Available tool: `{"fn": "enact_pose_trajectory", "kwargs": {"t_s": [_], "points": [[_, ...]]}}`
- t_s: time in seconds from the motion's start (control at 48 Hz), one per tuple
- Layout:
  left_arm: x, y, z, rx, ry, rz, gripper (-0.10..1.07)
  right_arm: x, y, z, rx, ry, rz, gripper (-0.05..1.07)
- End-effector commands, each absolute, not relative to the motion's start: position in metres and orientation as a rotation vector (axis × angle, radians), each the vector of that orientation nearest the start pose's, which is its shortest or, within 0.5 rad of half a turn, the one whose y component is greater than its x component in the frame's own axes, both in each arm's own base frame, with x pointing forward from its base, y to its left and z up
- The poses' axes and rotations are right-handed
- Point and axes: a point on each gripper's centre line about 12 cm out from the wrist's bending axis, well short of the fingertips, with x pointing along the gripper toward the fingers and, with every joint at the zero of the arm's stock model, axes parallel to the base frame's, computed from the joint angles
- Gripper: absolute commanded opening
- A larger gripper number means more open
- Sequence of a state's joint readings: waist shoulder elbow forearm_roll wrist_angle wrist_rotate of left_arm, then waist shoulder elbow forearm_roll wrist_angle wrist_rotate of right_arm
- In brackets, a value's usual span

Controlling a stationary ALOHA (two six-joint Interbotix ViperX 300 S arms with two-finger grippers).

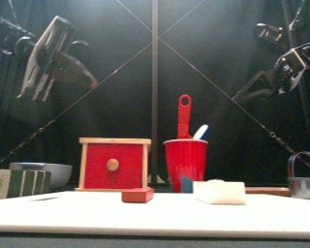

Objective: Grab salmon

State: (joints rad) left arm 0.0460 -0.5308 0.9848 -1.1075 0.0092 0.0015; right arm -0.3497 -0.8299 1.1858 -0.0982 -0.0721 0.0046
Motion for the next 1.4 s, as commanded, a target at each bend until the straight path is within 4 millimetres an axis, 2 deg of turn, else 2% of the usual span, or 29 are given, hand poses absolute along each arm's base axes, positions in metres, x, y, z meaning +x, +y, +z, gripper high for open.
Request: {"fn": "enact_pose_trajectory", "kwargs": {"t_s": [0.0, 0.167, 0.375, 0.479, 0.604, 0.688, 0.812, 0.938, 1.062, 1.25, 1.375], "points": [[0.297, 0.014, 0.258, -1.020, 0.388, 0.222, 0.27, 0.202, -0.074, 0.239, -0.048, 0.290, -0.332, 0.01], [0.323, 0.013, 0.261, -1.025, 0.545, 0.153, 0.27, 0.200, -0.074, 0.232, -0.038, 0.315, -0.334, 0.01], [0.339, 0.009, 0.244, -1.075, 0.739, 0.134, 0.27, 0.197, -0.072, 0.223, -0.026, 0.347, -0.329, 0.01], [0.335, 0.013, 0.233, -1.116, 0.812, 0.183, 0.27, 0.197, -0.072, 0.223, -0.030, 0.351, -0.329, 0.01], [0.320, 0.017, 0.222, -1.182, 0.959, 0.281, 0.27, 0.197, -0.072, 0.223, -0.032, 0.352, -0.330, 0.01], [0.311, 0.020, 0.218, -1.182, 1.055, 0.401, 0.27, 0.197, -0.072, 0.223, -0.032, 0.355, -0.330, 0.01], [0.306, 0.030, 0.220, -1.146, 1.066, 0.605, 0.27, 0.197, -0.072, 0.222, -0.033, 0.359, -0.330, 0.01], [0.307, 0.018, 0.220, -1.130, 1.035, 0.709, 0.27, 0.196, -0.072, 0.221, -0.032, 0.365, -0.330, 0.01], [0.312, -0.005, 0.213, -1.165, 1.012, 0.803, 0.28, 0.196, -0.072, 0.220, -0.030, 0.376, -0.331, 0.01], [0.330, -0.035, 0.205, -1.175, 1.004, 0.854, 0.30, 0.195, -0.072, 0.219, -0.029, 0.389, -0.332, 0.01], [0.347, -0.044, 0.198, -1.174, 1.025, 0.877, 0.34, 0.195, -0.073, 0.219, -0.027, 0.388, -0.334, 0.01]]}}
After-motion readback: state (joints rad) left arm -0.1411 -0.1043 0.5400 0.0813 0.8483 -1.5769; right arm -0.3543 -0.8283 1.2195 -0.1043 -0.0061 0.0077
